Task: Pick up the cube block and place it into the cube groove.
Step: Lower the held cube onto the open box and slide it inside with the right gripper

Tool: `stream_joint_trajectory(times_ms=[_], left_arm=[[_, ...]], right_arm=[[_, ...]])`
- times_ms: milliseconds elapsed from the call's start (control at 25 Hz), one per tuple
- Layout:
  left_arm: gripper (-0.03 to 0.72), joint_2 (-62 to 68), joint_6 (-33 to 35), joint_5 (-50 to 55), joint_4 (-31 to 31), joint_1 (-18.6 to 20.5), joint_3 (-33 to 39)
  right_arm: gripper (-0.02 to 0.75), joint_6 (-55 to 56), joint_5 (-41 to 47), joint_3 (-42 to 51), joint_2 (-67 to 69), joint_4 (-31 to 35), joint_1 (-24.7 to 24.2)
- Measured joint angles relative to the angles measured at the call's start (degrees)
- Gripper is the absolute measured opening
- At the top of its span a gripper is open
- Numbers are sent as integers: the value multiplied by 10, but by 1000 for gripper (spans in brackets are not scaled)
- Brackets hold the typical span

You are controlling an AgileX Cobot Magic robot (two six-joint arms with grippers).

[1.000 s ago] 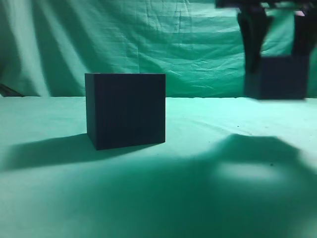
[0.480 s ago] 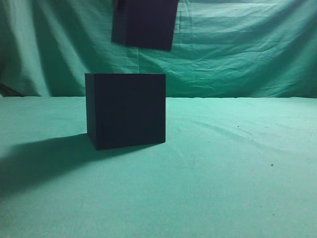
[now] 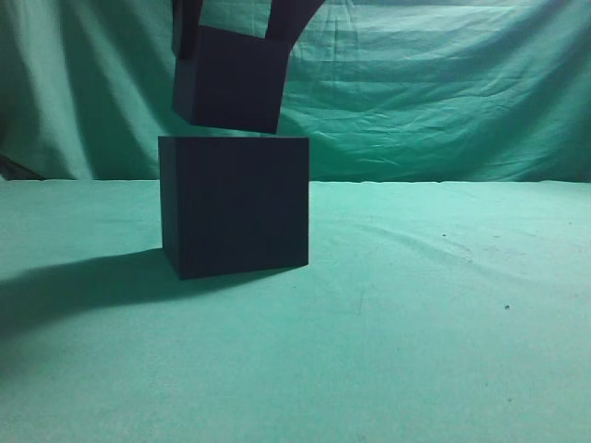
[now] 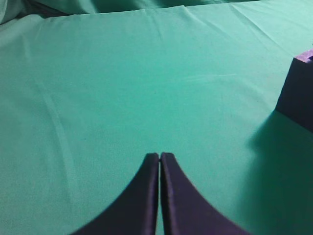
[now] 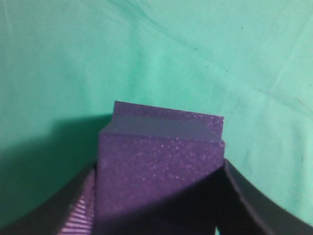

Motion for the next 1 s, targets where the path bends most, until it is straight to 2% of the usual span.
stream_joint_trajectory(times_ms=[1000], left_arm=[[0, 0, 0, 0, 0, 0, 0]], right_arm=[[430, -27, 45, -7, 45, -1, 0]])
